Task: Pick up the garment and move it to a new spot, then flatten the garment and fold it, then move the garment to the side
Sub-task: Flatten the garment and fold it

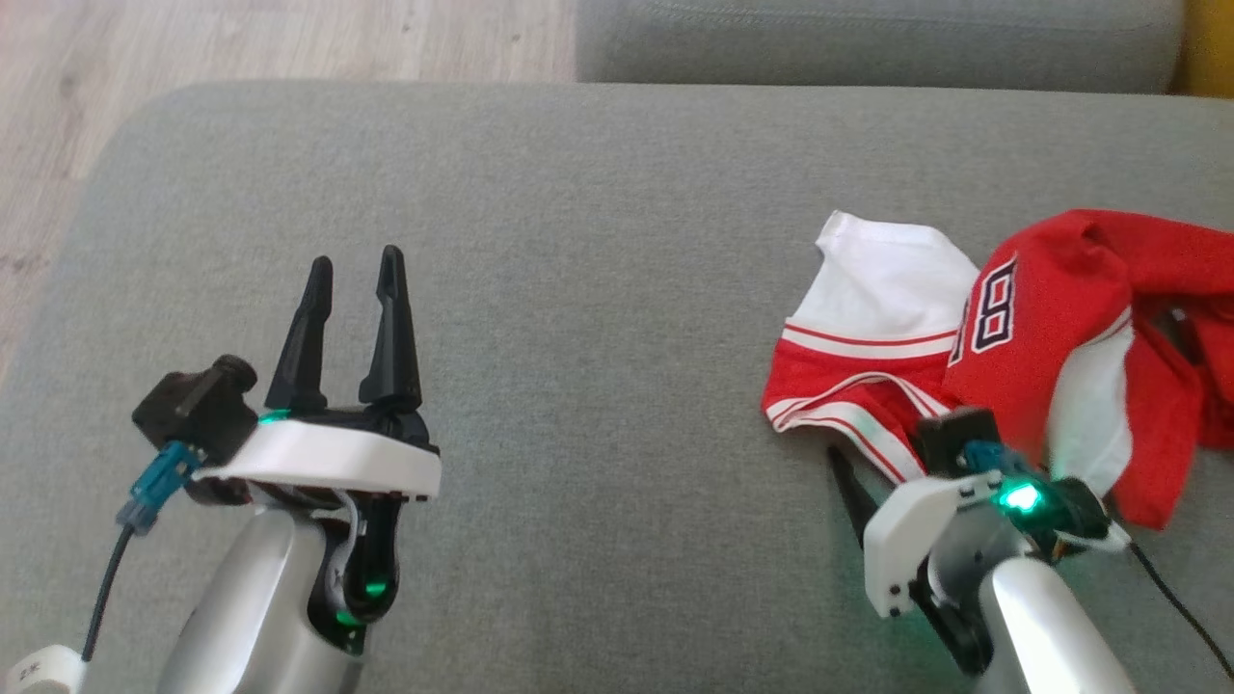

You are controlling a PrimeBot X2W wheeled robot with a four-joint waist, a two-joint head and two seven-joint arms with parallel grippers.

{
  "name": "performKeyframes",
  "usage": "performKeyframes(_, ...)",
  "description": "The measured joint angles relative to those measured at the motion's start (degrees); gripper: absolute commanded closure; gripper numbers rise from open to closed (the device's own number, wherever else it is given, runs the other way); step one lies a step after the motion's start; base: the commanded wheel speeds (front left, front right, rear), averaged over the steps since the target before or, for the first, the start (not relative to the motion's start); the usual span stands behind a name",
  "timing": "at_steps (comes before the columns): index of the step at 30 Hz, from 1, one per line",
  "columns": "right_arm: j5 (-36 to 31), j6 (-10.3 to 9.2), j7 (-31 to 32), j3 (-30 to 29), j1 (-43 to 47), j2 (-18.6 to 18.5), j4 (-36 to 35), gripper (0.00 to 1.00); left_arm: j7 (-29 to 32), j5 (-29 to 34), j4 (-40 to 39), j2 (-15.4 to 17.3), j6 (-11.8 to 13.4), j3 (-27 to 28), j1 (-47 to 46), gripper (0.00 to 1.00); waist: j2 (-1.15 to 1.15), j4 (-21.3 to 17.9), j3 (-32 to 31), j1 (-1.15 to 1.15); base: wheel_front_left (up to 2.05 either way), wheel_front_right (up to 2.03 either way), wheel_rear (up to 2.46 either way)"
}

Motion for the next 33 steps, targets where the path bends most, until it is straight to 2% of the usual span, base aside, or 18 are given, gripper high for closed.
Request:
performKeyframes(4, -3.2, 0.0, -0.8, 0.6, -4.4, 0.0, 4.5, 0.0, -0.5, 0.0, 1.1, -0.6, -0.4, -0.3, -0.2, 0.0, 0.0, 1.2, 1.2, 0.0, 0.0, 0.0, 0.0)
performKeyframes(5, -3.3, 0.0, -1.2, 0.7, -5.1, 0.0, 5.1, 0.65, -0.6, 0.0, 1.3, -0.7, -0.5, -0.4, -0.4, 0.0, 0.0, 1.3, 1.4, 0.0, 0.0, 0.0, 0.0)
performKeyframes(6, -2.9, 0.0, -1.6, 1.1, -5.8, -0.1, 5.6, 1.0, -0.9, 0.0, 1.4, -0.8, -0.6, -0.4, -0.6, 0.0, 0.0, 1.5, 1.5, 0.0, 0.0, 0.0, 0.0)
performKeyframes(14, 7.4, 0.0, -4.2, 6.9, -10.0, -0.3, 6.2, 1.0, -1.5, 0.0, 2.2, -1.1, -0.8, -0.5, -1.1, 0.0, 0.0, 1.4, 2.1, 0.0, 0.0, 0.0, 0.0)
performKeyframes(19, 15.6, 0.0, -5.0, 10.8, -17.2, -0.4, 5.4, 1.0, -1.5, -0.2, 3.0, -1.5, -0.9, -0.9, -1.4, 0.0, 0.0, 2.0, 2.0, 0.0, 0.0, 0.0, 0.0)
performKeyframes(23, 19.7, 0.0, -5.8, 12.2, -22.0, -0.5, 6.2, 1.0, -2.0, -0.2, 3.5, -2.0, -1.4, -1.4, -2.0, 0.0, 0.0, 3.1, 1.8, 0.0, 0.0, 0.0, 0.0)
performKeyframes(27, 24.3, 0.0, -8.1, 11.6, -28.7, -0.6, 11.8, 1.0, -2.2, -0.4, 4.7, -3.0, -1.9, -2.6, -2.3, 0.0, 0.0, 5.2, 1.6, 0.0, 0.0, 0.0, 0.0)
performKeyframes(33, 28.4, 0.0, -16.9, 7.9, -40.5, -0.9, 26.5, 1.0, -2.6, -0.6, 6.4, -3.9, -2.4, -3.5, -2.6, 0.0, 0.0, 9.6, 1.4, 0.0, 0.0, 0.0, 0.0)
